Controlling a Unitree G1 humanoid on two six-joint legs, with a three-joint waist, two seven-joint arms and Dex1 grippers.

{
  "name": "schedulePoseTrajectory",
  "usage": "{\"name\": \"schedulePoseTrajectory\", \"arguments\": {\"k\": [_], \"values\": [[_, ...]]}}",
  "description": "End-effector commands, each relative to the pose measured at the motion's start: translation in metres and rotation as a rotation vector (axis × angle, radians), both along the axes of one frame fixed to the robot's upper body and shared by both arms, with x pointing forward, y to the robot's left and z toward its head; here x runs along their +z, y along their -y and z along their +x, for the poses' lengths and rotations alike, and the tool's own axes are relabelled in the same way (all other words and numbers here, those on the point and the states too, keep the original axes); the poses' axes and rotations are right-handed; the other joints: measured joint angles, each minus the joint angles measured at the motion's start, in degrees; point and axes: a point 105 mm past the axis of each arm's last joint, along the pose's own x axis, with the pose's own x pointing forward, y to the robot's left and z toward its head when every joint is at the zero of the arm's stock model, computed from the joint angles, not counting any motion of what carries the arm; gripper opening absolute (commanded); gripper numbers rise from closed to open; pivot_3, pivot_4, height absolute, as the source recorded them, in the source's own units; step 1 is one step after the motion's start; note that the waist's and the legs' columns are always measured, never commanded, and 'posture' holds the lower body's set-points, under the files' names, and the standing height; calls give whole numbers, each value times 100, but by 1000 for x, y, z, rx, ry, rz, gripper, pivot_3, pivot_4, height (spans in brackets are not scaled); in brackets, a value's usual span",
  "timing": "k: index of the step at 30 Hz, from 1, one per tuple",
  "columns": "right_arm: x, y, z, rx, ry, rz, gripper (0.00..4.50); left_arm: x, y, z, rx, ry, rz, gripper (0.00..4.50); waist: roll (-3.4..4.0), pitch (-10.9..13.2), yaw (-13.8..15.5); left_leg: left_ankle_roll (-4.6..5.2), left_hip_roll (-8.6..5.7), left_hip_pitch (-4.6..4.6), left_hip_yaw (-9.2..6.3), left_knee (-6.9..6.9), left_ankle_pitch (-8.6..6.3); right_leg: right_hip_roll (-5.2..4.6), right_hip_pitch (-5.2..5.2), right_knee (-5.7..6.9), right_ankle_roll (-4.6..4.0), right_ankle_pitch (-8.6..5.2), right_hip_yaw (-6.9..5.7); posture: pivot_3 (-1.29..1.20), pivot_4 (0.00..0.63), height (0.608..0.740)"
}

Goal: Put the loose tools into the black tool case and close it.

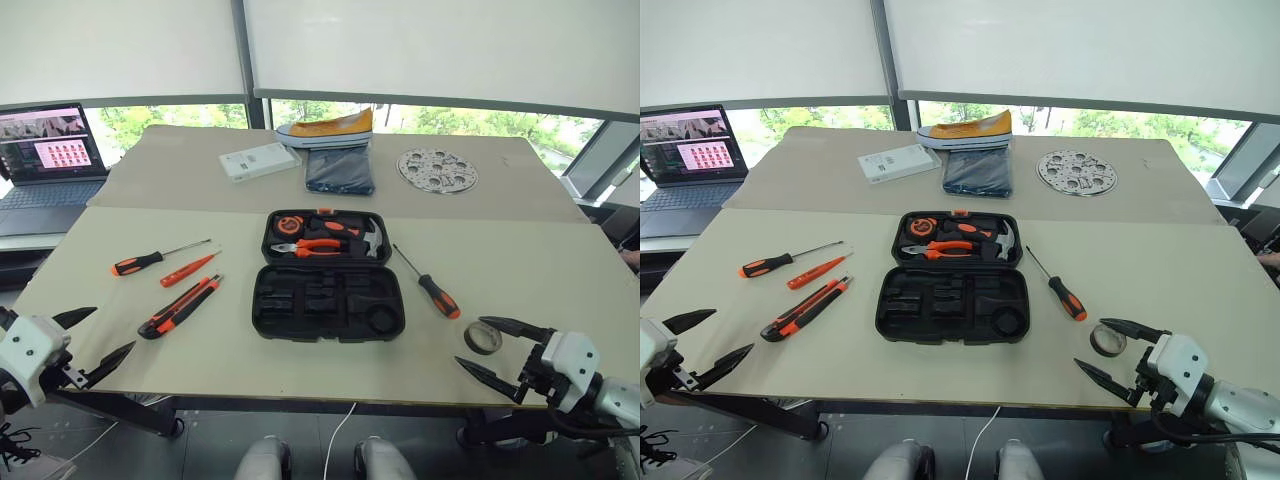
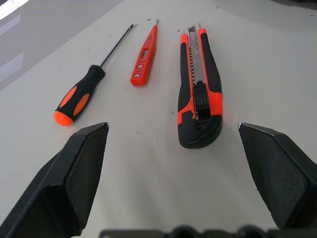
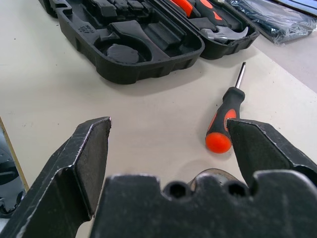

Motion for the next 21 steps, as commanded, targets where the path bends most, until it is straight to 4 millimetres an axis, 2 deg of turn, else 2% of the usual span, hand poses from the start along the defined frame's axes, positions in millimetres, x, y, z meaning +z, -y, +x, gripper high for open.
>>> {"name": "schedulePoseTrajectory", "arguments": {"k": [1, 3, 5, 8, 11, 14, 16, 19, 21], "values": [[22, -7, 9, 24, 93, 56, 4298, 17, -1, 4, 47, 46, -104, 4500, 0, 0, 0, 0, 0, 0, 0, 0, 0, 0, 0, 0, 0, 0, 0, 0, 150, 740], [47, -22, 18, 71, 168, 210, 4298, 25, -14, 7, 191, 93, -305, 4500, -2, 1, -28, 0, 1, 1, 1, 0, 0, 1, 0, 0, -2, 2, 1, 0, 150, 740], [61, -33, 23, 95, 210, 300, 4298, 22, -28, 3, 304, 95, -391, 4500, -4, 3, -69, 1, 27, 3, 10, 7, 0, 10, 0, 1, -2, 17, 1, 0, 150, 740], [73, -44, 25, 101, 253, 353, 4298, 16, -38, -7, 387, 75, -444, 4500, -15, 0, -86, 1, 50, 12, 15, 7, 1, 31, 0, 8, -1, 23, -6, 0, 150, 740], [85, -60, 24, 123, 295, 412, 4298, 0, -58, -22, 558, 22, -542, 4500, -16, -1, -79, -14, 52, 12, 19, 6, -8, 35, -5, 15, 2, 27, -8, 0, 150, 740], [89, -73, 20, 157, 300, 417, 4298, -12, -70, -26, 675, -13, -597, 4500, -16, -1, -74, -16, 52, 11, 19, 7, -9, 35, -8, 19, -13, 35, -8, 0, 150, 740], [89, -77, 18, 172, 295, 408, 4298, -11, -70, -21, 697, -9, -619, 4500, -19, -3, -44, -16, 52, 13, 19, 7, -9, 34, -5, 18, -13, 27, -9, 0, 150, 740], [85, -73, 21, 137, 284, 413, 4298, 2, -66, 7, 660, 11, -593, 4500, -40, -14, 47, -17, 51, 17, 23, 9, -9, 30, -4, 15, -24, 13, -13, 0, 150, 740], [82, -74, 21, 133, 276, 407, 4298, 10, -65, 29, 627, 5, -557, 4500, -57, -24, 88, -60, 52, 28, 30, 9, -32, 23, -7, 14, -27, 15, -25, 0, 150, 740]]}}
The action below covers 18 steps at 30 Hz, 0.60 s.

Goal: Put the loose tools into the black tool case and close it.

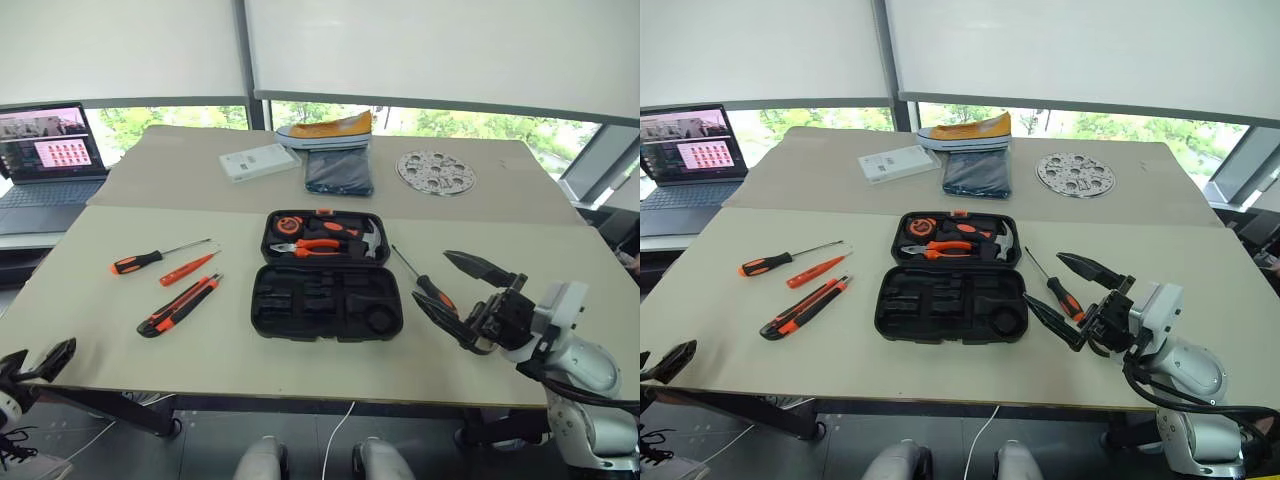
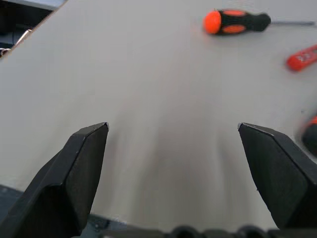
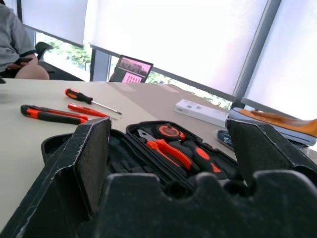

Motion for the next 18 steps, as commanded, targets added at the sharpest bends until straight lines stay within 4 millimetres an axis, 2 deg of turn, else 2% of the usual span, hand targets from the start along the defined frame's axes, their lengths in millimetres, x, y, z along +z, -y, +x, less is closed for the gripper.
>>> {"name": "schedulePoseTrajectory", "arguments": {"k": [1, 5, 9, 14, 18], "values": [[4, 1, -1, -13, 23, -1, 4298, 25, -2, 37, -55, 6, 99, 4500, -14, -9, 27, -3, 0, 4, 12, 0, -1, -2, 3, 0, -1, 0, -6, 0, 150, 740], [5, -3, 1, -13, 24, -3, 4298, 36, -10, 82, -79, -30, 194, 4500, -21, -14, -4, -6, -1, 5, 34, 0, 0, 1, 11, 1, -8, 9, -1, 0, 150, 740], [9, -4, 4, -23, 31, -6, 4298, 35, -9, 120, -128, -97, 286, 4500, -25, -16, -48, 38, -2, -3, 52, 0, 28, 16, 10, 0, -16, 46, 7, 0, 150, 740], [14, 0, 4, -53, 43, -13, 4298, 29, 10, 156, -214, -152, 326, 4500, -36, -16, -66, 28, 3, -29, 61, -1, 21, 48, -6, -8, -16, 50, 8, 0, 150, 740], [15, 6, 1, -81, 46, -21, 4298, 28, 25, 172, -259, -174, 331, 4500, -39, -15, -62, 23, 9, -32, 62, -1, 17, 59, -8, -9, -16, 49, 10, 0, 150, 740]]}}
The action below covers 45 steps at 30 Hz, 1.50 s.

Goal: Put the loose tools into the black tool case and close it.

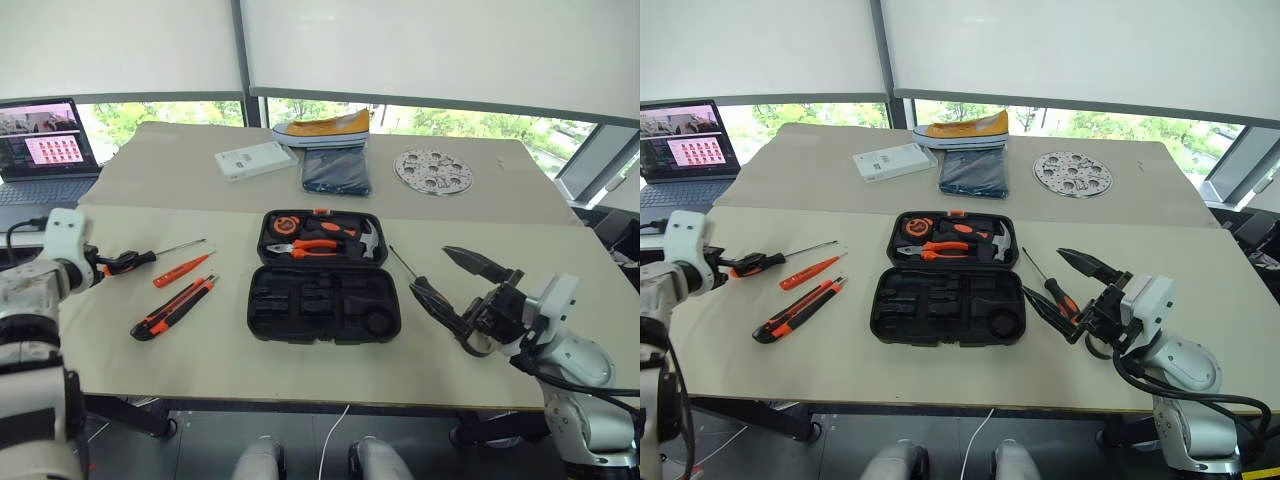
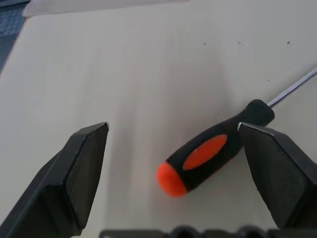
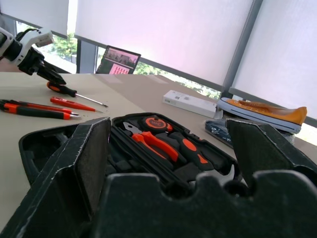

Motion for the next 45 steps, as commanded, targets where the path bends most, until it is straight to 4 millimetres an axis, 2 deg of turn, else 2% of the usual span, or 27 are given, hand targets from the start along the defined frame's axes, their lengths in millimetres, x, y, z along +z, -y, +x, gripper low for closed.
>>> {"name": "schedulePoseTrajectory", "arguments": {"k": [1, 4, 6, 8, 12, 15, 16, 18, 20, 21, 23, 25, 30, 32, 34, 36, 39, 41, 45], "values": [[13, 8, -8, -30, 54, -14, 4298, 3, 8, 9, -37, -22, 32, 4500, -1, 0, -2, 0, 0, -1, 0, 0, 0, 0, 0, 0, 0, 0, 1, 0, 150, 740], [14, 13, -11, -53, 59, -19, 4298, -6, 11, 7, -57, -111, 46, 4500, -2, 0, -18, 0, -1, 0, 0, 0, 0, 0, 2, 0, 3, -1, 2, 0, 150, 740], [14, 16, -13, -63, 61, -20, 4500, -9, 11, 5, -55, -141, 39, 3980, -2, 0, -41, 0, 0, 0, 0, 1, 0, 2, 1, 1, 3, -1, 4, 0, 150, 740], [13, 19, -15, -72, 63, -21, 4500, -12, 7, 2, -36, -170, 48, 3431, -3, 0, -39, 0, 2, 3, -1, 1, 0, 3, 1, 4, 3, -1, 5, 0, 150, 740], [10, 23, -16, -84, 60, -19, 4500, -22, 5, -6, -42, -228, 21, 1947, -3, 0, -43, 0, 1, 8, -1, 2, 0, 2, 5, 8, 4, -1, 6, 0, 150, 740], [7, 24, -16, -80, 58, -20, 4500, -16, 2, -4, -39, -158, 3, 917, -3, -1, -66, 0, 1, 12, -1, 2, 0, 3, 5, 10, 3, -1, 9, 0, 150, 740], [7, 24, -16, -79, 59, -21, 4500, -12, 1, -3, -38, -124, -3, 872, -3, -1, -80, 0, 2, 12, -1, 2, 0, 3, 5, 10, 3, -1, 9, 0, 150, 740], [7, 24, -16, -76, 61, -24, 4500, 8, 4, 3, -85, 16, 12, 876, -4, 0, -86, 0, 4, 11, -1, 2, 0, 3, 3, 12, 3, -1, 10, 0, 150, 740], [8, 29, -15, -79, 70, -37, 4500, 44, 20, 9, -230, 213, 18, 876, -11, 3, -81, 0, 5, 10, -1, 3, 0, 3, 2, 11, 2, 0, 9, 0, 150, 740], [8, 31, -14, -81, 74, -44, 4500, 55, 29, 10, -305, 258, 44, 876, -21, 7, -78, 0, 5, 7, -1, 3, 0, 2, 1, 12, 1, 0, 9, 0, 150, 740], [9, 35, -13, -84, 78, -54, 4500, 62, 43, 10, -419, 288, 99, 876, -28, 8, -34, -1, 4, 4, -1, 6, 1, 0, 2, 10, -1, 2, 7, 0, 150, 740], [9, 42, -10, -80, 78, -97, 4500, 65, 86, 9, -699, 292, 225, 876, -29, 8, -2, 0, -1, 5, 1, 7, 1, -6, 5, 7, 2, 3, 9, 0, 150, 740], [14, 54, 0, -58, 69, -170, 4500, 58, 171, 3, -1150, 273, 382, 876, -28, 8, 82, 0, -4, 4, 5, 17, 1, -8, 14, 2, 7, 6, 10, 0, 150, 740], [11, 55, 2, -20, 34, -212, 4500, 52, 197, 1, -1263, 274, 488, 876, -29, 8, 61, 0, -3, 0, 4, 22, 1, -3, 12, 3, 8, 7, 13, 0, 150, 740], [6, 55, 2, 26, -3, -285, 4500, 48, 225, 7, -1302, 293, 553, 876, -28, 8, 47, 1, 0, -3, 4, 23, 1, 2, 10, 2, 8, 7, 16, 0, 150, 740], [6, 57, 3, 39, -20, -308, 4500, 43, 240, 10, -1320, 292, 580, 876, -28, 8, 28, 2, -1, -2, 3, 23, 0, 4, 9, 3, 8, 7, 20, 0, 150, 740], [10, 60, 5, 40, -28, -292, 4500, 23, 254, 10, -1362, 238, 602, 876, -28, 8, -23, 2, 0, -2, 2, 23, 0, 7, 7, 6, 9, 8, 23, 0, 150, 740], [9, 59, 4, 47, -33, -295, 4500, 12, 259, 11, -1369, 202, 605, 876, -28, 8, -38, 3, 0, 1, 2, 23, 0, 8, 7, 8, 10, 7, 25, 0, 150, 740], [7, 58, 2, 48, -37, -293, 4500, 3, 265, 10, -1381, 163, 582, 876, -28, 8, -20, 3, -1, 0, 2, 26, 0, 6, 8, 8, 13, 8, 24, 0, 150, 740]]}}
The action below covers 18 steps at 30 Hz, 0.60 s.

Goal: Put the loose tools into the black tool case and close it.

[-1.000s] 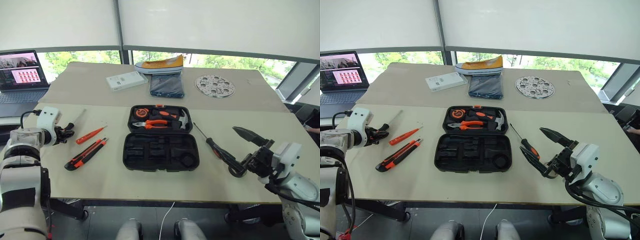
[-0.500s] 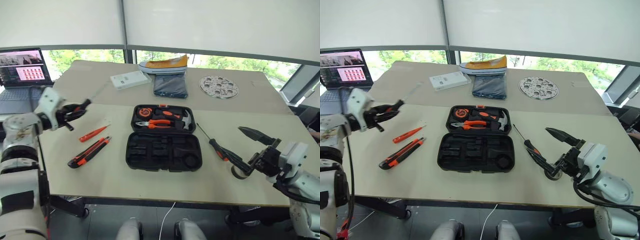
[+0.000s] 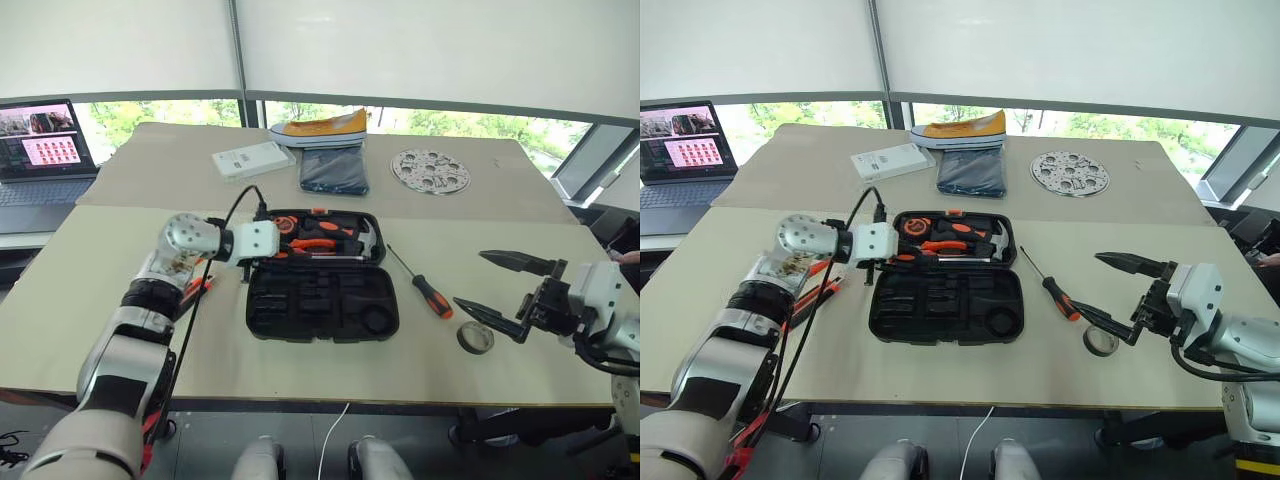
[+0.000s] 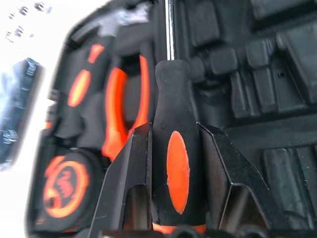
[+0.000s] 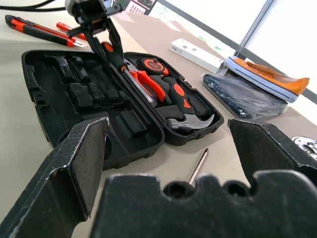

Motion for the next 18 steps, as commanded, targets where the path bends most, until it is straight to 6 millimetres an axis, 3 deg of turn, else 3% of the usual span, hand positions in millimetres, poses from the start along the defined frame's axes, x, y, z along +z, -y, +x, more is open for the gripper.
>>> {"name": "schedulePoseTrajectory", "arguments": {"k": [1, 12, 18], "values": [[9, 0, -6, 1, 32, 7, 4500, 2, 6, 0, -11, 2, 10, 876, 0, 0, 11, 0, -1, -1, 0, 1, 0, -1, 0, 0, 1, 1, 0, 0, 150, 740], [7, 1, -11, -15, 20, 10, 4500, -18, 7, -10, 15, -83, 69, 876, 2, -1, 39, 0, 2, 1, -1, 14, 0, 0, 4, 2, 5, 3, 1, 0, 150, 740], [7, 0, -12, 1, 5, 5, 4500, -18, 0, -8, 73, -73, 64, 876, 2, -1, 43, 0, 3, 1, -2, 19, 0, 1, 4, 4, 5, 3, 1, 0, 150, 740]]}}
